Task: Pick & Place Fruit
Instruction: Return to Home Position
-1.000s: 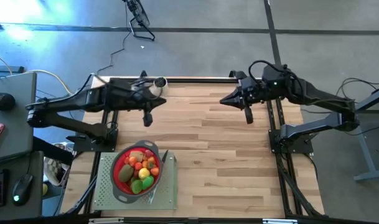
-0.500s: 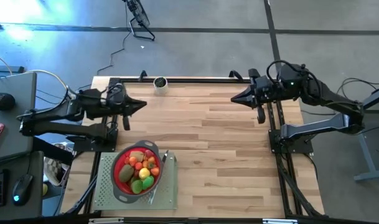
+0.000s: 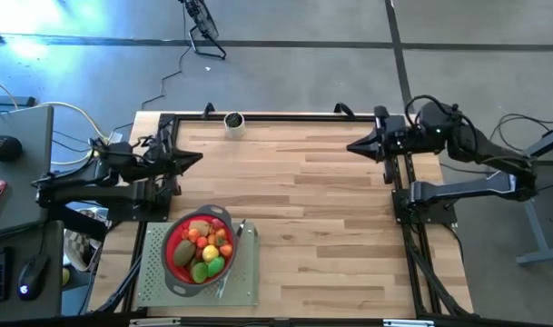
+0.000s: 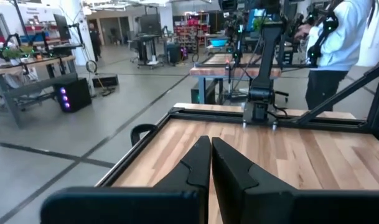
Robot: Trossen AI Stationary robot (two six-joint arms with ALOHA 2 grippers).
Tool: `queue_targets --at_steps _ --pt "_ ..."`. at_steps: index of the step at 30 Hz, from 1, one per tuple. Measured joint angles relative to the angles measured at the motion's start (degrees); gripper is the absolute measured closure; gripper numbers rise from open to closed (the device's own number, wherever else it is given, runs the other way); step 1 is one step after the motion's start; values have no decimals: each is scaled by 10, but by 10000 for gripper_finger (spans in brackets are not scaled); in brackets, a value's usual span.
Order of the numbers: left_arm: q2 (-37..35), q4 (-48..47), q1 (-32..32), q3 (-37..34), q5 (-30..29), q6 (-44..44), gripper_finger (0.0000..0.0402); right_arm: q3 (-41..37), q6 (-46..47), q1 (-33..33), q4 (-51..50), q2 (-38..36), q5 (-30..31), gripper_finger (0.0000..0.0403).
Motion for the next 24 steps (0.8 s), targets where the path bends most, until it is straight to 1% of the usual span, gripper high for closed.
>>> queue_targets --at_steps 9,16,21,24 --pt "-88 -67 0 -8 0 4 392 -54 15 0 12 -93 27 400" --pt "-155 -123 0 -8 -1 4 392 -78 24 0 9 -155 48 400" --pt "-156 -146 0 -8 -2 17 392 -80 30 0 -4 -185 57 400" --pt "-158 -126 0 -29 -2 31 392 -81 28 0 -11 -201 57 400"
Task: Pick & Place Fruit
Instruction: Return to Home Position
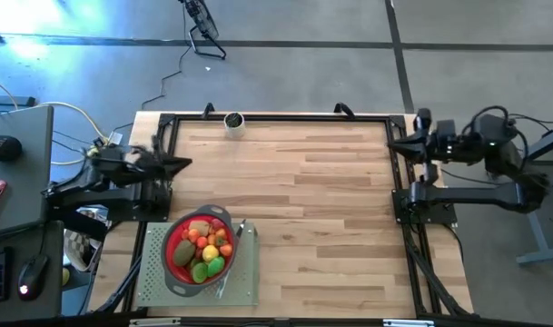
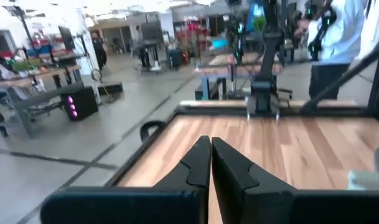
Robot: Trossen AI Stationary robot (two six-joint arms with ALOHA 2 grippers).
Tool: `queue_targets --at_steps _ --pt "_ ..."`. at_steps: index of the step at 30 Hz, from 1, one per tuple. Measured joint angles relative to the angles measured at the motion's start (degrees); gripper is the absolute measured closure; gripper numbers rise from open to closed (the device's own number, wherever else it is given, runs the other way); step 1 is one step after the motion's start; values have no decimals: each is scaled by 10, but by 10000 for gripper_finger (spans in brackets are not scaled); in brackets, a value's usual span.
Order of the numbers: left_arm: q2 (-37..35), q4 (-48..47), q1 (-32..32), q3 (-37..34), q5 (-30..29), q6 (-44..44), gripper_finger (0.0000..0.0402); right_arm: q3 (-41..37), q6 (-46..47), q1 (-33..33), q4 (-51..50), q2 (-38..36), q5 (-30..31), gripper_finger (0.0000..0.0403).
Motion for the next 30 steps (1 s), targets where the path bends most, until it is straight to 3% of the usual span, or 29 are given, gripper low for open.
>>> queue_targets --at_steps 11,17,23,30 --pt "1 185 0 -169 62 -4 392 -2 3 0 -20 -30 -14 400" --pt "1 247 0 -241 68 -27 392 -78 20 0 48 -27 -41 400" --pt "1 260 0 -266 90 -33 392 -178 32 0 122 -49 -50 400" --pt "1 258 0 -270 116 -45 392 -238 62 0 147 -145 -46 400"
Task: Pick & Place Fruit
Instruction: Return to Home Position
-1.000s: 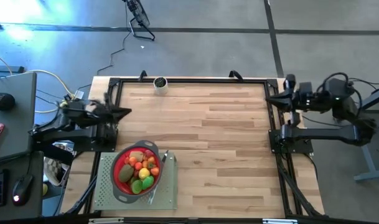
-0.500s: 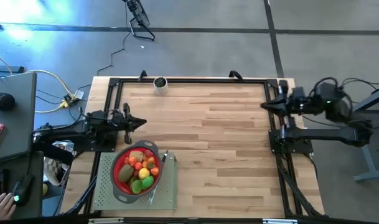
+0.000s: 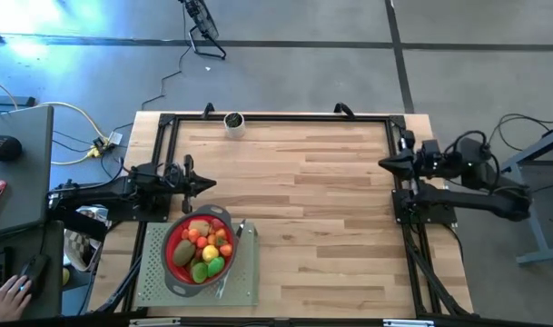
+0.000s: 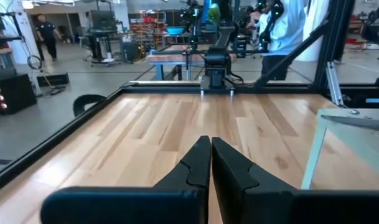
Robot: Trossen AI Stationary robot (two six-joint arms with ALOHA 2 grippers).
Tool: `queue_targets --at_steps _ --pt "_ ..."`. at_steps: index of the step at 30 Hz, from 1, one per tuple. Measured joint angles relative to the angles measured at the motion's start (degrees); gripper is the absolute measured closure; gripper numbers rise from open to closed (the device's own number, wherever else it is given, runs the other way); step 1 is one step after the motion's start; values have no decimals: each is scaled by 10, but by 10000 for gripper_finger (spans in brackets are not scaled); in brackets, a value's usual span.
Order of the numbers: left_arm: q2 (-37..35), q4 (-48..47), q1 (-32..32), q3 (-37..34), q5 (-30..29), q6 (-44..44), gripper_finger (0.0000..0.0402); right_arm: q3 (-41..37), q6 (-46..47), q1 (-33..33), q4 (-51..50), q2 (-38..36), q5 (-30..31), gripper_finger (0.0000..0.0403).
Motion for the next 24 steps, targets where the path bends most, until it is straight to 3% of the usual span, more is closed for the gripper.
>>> queue_targets --at_steps 8,12,24 --pt "0 2 0 -1 0 43 392 -64 16 0 14 -104 15 400" --pt "0 2 0 -1 0 43 392 -98 26 0 19 -153 59 400" --pt "0 2 0 -2 0 43 392 -165 12 0 91 -145 67 400"
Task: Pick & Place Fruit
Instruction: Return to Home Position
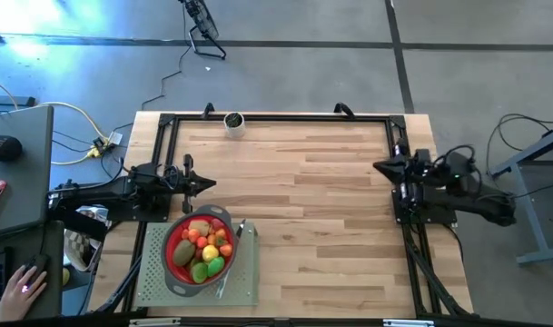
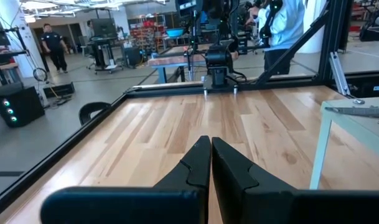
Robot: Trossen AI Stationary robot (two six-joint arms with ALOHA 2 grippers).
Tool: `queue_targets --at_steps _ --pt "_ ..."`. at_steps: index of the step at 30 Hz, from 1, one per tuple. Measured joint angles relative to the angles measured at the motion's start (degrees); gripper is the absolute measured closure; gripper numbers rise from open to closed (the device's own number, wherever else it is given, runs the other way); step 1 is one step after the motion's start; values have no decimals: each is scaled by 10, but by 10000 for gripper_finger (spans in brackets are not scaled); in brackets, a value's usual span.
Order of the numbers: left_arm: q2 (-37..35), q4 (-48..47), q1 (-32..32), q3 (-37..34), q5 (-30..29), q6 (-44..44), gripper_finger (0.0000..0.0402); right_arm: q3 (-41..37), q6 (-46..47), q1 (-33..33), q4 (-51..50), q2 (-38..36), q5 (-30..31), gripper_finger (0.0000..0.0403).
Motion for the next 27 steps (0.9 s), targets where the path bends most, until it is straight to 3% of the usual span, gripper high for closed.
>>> queue_targets --at_steps 6,13,21,27 --pt "0 -5 0 0 -2 4 392 -94 2 0 82 -7 -60 400" --pt "0 -7 0 0 -2 5 392 -192 8 0 184 -8 -70 400" --pt "0 -6 0 -1 -21 19 392 -200 -13 0 185 -6 -73 400" --pt "0 -9 0 -1 -26 31 392 -200 -10 0 114 -5 -28 400"
